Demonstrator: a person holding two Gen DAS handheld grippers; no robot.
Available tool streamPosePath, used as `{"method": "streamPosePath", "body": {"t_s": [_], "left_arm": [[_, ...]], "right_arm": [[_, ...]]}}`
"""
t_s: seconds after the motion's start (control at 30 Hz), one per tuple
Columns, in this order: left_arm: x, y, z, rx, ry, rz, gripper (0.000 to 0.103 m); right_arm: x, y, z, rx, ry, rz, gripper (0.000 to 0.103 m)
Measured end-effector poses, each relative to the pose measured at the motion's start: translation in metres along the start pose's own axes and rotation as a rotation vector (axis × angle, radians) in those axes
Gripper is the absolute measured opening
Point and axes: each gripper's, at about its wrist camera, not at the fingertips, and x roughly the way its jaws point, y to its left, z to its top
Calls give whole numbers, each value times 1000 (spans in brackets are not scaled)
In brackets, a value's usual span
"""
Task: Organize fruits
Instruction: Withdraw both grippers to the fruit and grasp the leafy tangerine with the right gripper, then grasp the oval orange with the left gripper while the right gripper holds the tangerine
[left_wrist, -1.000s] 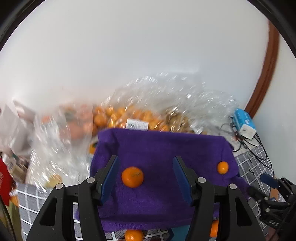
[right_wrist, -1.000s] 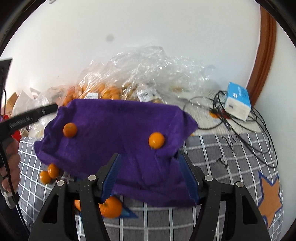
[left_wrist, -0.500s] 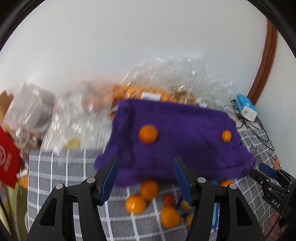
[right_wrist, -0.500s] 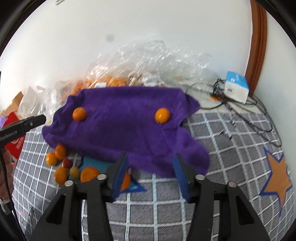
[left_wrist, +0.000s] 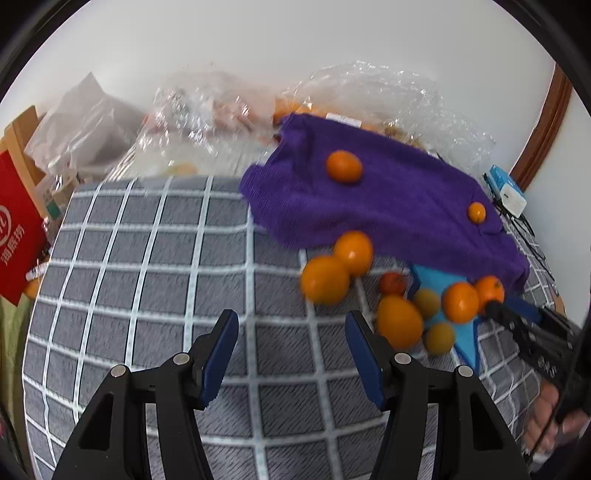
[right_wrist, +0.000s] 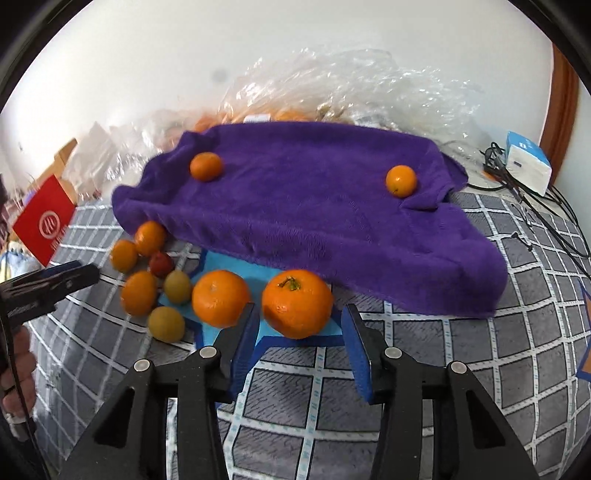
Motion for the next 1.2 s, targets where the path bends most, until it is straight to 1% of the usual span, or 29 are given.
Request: {"method": "streamPosePath", "body": {"t_s": [0.13, 0.2, 0.27, 0.33, 0.4, 0.53, 0.63, 0.73, 0.87, 1.0, 1.07, 1.2], "left_arm": [[0, 1, -11, 10, 20, -43, 58], [-2, -6, -15, 28, 20, -91, 58], [-3, -15, -17, 44, 23, -147, 58], [-1, -22, -17, 42, 31, -178, 58], [4, -31, -16, 34, 41, -191, 58], [15, -42, -13, 32, 47, -175, 58], [18, -44, -12, 16, 26, -170, 58], [21, -47, -10, 15, 7, -169, 56], [24, -53, -10, 36, -5, -181, 33], [22, -55, -10, 75, -6, -166, 32], [15, -52, -12, 84, -10, -144, 32], [7, -46, -17, 126, -23, -51, 33]], "right_arm": [[12, 2, 1, -6, 6, -12, 46], [15, 2, -1, -5, 4, -5, 43], [11, 1, -3, -11, -10, -13, 43], [7, -3, -7, -3, -14, -22, 42], [2, -10, -11, 16, -22, -33, 42], [-9, -28, -22, 70, -35, -82, 42], [-10, -35, -29, 81, -48, -91, 42], [-12, -37, -29, 91, -53, -72, 42], [-11, -34, -30, 73, -57, -82, 42], [-12, -35, -31, 76, -57, -77, 42], [-12, -36, -31, 83, -57, -69, 42], [-12, -36, -31, 86, -57, -68, 42]]}}
